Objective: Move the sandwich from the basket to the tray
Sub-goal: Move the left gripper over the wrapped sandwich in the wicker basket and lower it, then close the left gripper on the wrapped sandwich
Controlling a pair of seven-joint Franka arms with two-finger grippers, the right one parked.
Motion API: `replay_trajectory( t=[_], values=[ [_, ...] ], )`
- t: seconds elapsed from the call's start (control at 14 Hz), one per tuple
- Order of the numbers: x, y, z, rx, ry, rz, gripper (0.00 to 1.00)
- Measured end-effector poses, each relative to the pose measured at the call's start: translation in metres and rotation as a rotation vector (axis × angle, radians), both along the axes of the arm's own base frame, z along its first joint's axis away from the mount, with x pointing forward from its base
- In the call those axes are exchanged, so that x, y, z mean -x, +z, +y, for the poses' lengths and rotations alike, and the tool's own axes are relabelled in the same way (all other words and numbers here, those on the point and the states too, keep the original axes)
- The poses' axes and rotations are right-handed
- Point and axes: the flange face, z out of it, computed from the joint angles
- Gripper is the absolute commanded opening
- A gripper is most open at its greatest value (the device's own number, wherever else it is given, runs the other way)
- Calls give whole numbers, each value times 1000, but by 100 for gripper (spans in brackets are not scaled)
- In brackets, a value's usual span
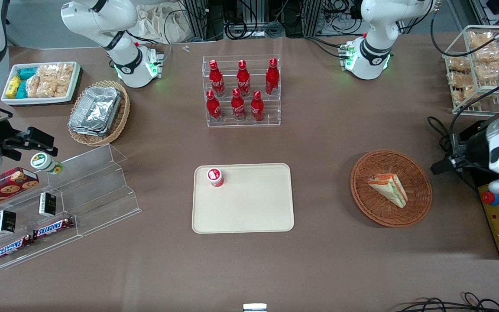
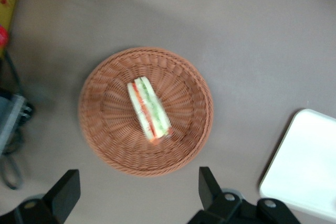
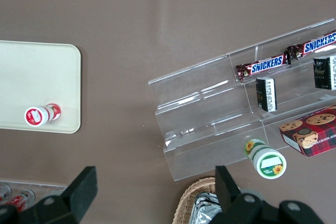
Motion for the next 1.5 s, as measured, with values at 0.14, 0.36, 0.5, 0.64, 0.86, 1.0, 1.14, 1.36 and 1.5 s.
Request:
replay_trajectory(
  t=[0.14,0.36,0.5,0.64,0.86,1.0,1.14,1.36,1.5],
  values=[
    [6,-46,-8,5,175,30,100],
    [17,-102,-19,7,302,34,100],
    [24,-136,-18,9,377,41,100],
    [23,-165,-17,11,422,63,100],
    [15,-203,-14,22,519,67,100],
    [14,-220,-13,23,547,79,100],
    [15,-226,-11,20,559,90,100],
    [19,-235,-8,15,568,109,100],
    [20,-242,-8,13,569,119,100]
  ],
)
